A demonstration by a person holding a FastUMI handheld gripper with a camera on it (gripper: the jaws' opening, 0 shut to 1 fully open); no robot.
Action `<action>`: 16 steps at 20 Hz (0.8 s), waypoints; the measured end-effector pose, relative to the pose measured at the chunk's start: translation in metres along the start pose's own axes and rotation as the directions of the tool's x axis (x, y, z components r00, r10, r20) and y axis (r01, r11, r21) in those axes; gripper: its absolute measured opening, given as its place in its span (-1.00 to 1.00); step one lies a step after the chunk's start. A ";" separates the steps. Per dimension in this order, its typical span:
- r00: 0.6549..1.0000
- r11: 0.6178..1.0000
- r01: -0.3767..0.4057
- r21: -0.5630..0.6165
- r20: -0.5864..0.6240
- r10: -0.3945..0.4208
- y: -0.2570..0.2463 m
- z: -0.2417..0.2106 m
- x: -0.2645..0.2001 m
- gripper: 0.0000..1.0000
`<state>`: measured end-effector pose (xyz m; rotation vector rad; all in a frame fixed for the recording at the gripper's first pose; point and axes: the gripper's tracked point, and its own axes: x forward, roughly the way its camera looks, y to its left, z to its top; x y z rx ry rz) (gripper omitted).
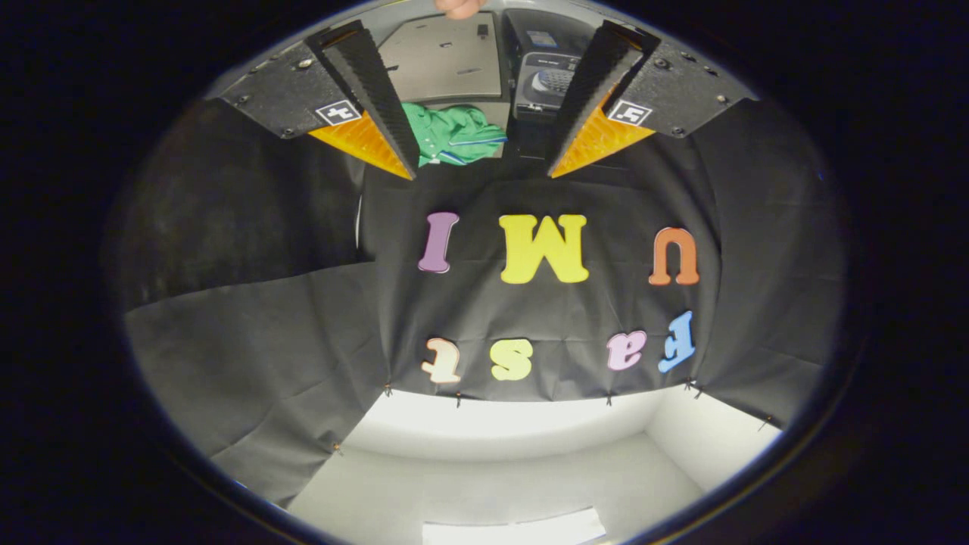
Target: Put the clothes into the washing machine and then close the washing machine lid.
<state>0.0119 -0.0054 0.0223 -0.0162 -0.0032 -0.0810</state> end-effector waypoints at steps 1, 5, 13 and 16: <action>1.000 1.000 0.009 -0.004 0.002 -0.009 -0.004 0.002 0.002 1.00; 0.999 0.999 0.042 -0.022 -0.014 -0.043 -0.021 0.000 0.020 1.00; 0.994 0.996 0.071 -0.058 -0.084 -0.076 -0.058 -0.021 0.116 1.00; 0.985 0.997 0.063 -0.055 -0.159 -0.071 -0.068 -0.045 0.166 1.00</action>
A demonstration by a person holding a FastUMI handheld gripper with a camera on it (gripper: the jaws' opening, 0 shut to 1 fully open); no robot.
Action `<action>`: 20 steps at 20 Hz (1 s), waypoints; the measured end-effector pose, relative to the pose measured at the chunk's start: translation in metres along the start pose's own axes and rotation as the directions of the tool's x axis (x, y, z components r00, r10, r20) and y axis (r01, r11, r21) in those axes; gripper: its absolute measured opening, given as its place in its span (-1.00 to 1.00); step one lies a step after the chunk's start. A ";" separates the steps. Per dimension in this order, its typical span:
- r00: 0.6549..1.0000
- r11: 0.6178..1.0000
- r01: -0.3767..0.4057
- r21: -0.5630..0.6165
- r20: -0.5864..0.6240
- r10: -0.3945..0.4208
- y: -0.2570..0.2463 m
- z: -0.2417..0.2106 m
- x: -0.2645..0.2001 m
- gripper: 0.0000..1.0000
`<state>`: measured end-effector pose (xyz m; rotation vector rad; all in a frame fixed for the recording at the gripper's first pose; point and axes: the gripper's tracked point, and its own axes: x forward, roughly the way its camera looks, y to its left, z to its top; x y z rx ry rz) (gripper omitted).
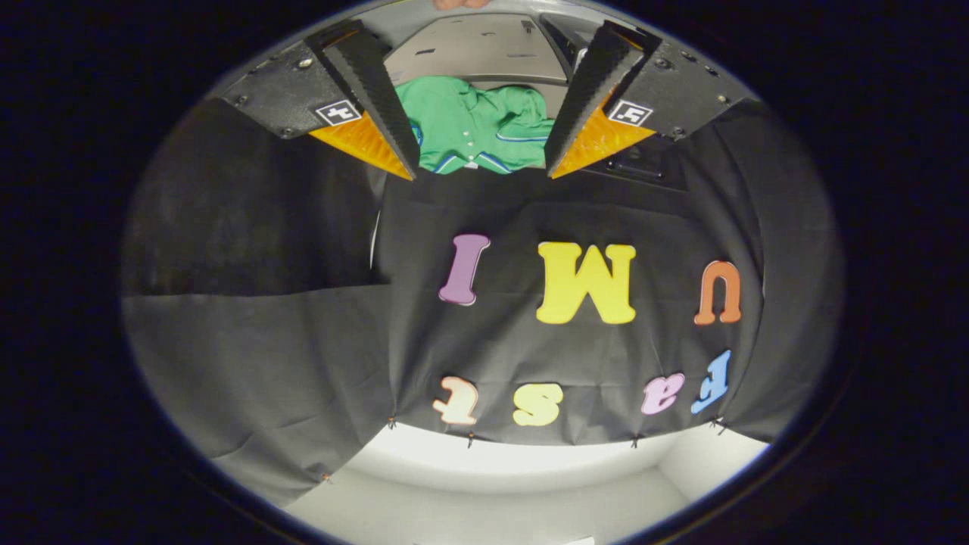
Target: Put the clothes into the washing machine and then close the washing machine lid.
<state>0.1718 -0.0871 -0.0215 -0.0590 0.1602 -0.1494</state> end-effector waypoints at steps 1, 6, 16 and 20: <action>1.000 1.000 0.002 -0.006 -0.025 -0.002 -0.003 -0.008 0.019 1.00; 0.981 0.999 -0.011 -0.043 -0.192 0.002 -0.013 -0.048 0.104 1.00; 0.860 1.000 -0.012 0.007 -0.511 0.014 -0.026 -0.149 0.179 1.00; 0.836 0.999 -0.038 0.019 -0.547 0.042 -0.025 -0.156 0.190 1.00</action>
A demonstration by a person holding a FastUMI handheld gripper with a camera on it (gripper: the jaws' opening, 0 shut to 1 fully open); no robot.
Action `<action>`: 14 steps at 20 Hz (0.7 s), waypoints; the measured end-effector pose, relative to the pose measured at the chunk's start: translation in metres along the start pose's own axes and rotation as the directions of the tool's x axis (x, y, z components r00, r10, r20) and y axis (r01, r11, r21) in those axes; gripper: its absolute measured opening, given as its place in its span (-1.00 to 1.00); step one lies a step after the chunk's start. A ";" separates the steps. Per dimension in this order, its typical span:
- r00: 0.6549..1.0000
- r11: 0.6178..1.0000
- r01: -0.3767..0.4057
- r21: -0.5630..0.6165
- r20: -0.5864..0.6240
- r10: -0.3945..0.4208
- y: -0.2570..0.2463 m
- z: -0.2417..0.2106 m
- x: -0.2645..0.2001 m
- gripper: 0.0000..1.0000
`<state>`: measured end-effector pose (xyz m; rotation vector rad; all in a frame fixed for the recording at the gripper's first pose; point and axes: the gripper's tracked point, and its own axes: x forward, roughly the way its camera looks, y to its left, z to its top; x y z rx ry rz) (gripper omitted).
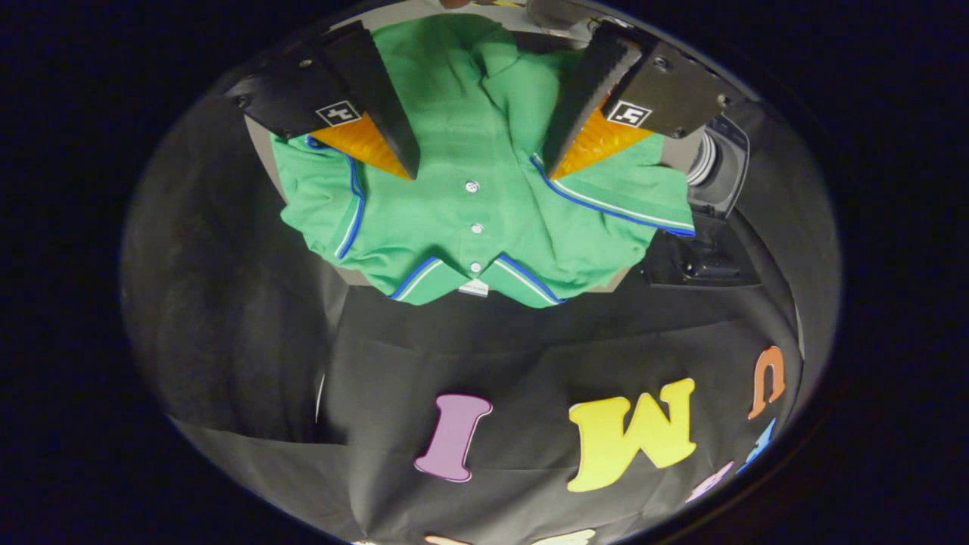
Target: Put the clothes into the washing machine and then close the washing machine lid.
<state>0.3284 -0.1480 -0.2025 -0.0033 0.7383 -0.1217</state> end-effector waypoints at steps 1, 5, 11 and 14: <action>1.000 1.000 -0.018 0.014 -0.015 0.018 0.001 -0.002 0.003 1.00; 0.997 0.996 -0.073 0.059 -0.022 0.074 0.002 -0.005 0.011 1.00; 0.995 0.995 -0.083 0.060 -0.055 0.086 0.013 -0.002 0.004 0.67; 0.991 0.988 -0.123 0.096 -0.036 0.126 0.025 0.001 -0.004 -0.31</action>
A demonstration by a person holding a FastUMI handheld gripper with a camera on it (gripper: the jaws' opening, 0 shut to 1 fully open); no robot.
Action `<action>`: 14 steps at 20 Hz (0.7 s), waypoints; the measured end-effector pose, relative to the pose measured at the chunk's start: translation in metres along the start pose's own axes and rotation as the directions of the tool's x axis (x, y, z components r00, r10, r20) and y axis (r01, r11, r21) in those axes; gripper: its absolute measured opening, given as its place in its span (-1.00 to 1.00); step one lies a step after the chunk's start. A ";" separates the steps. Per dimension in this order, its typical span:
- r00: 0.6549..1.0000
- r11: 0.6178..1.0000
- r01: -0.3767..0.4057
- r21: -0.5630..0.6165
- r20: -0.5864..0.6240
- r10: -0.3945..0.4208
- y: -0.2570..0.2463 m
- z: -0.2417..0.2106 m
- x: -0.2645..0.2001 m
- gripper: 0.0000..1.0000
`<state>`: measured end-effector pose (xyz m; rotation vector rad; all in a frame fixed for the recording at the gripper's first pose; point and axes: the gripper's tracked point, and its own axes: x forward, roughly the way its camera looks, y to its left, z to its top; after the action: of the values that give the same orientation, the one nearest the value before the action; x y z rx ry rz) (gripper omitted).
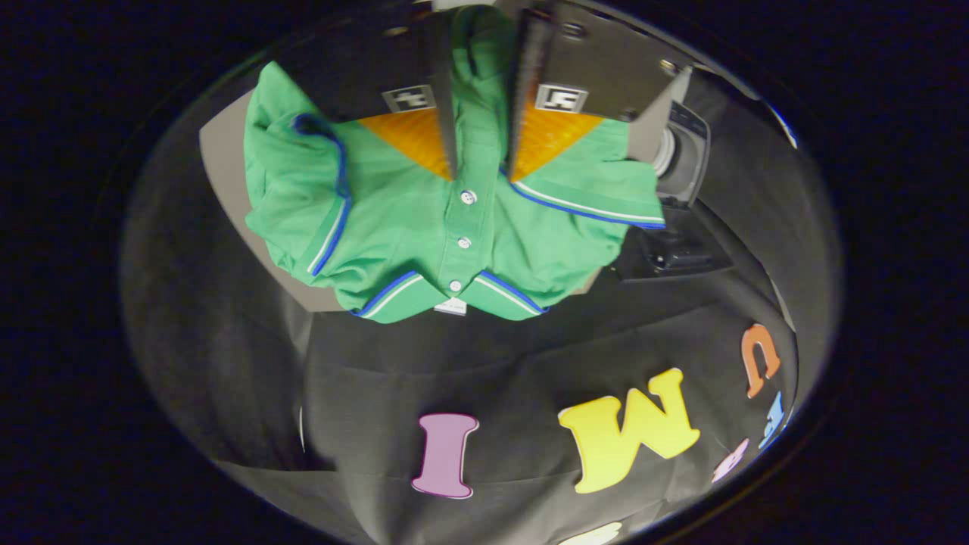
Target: Put the clothes into the washing machine and then close the washing machine lid.
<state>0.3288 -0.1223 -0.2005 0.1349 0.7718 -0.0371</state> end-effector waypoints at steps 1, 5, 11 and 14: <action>1.000 1.000 0.011 -0.002 0.006 -0.011 -0.003 -0.003 0.001 -0.64; 0.998 1.000 0.013 0.008 0.058 -0.014 0.008 0.006 -0.006 -0.92; 0.982 0.994 -0.057 0.096 0.187 0.038 0.018 0.051 -0.056 -0.92; 0.965 0.988 -0.108 0.111 0.249 0.078 0.035 0.082 -0.081 -0.92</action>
<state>0.3304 -0.1003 -0.0824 0.2793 0.5157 -0.0118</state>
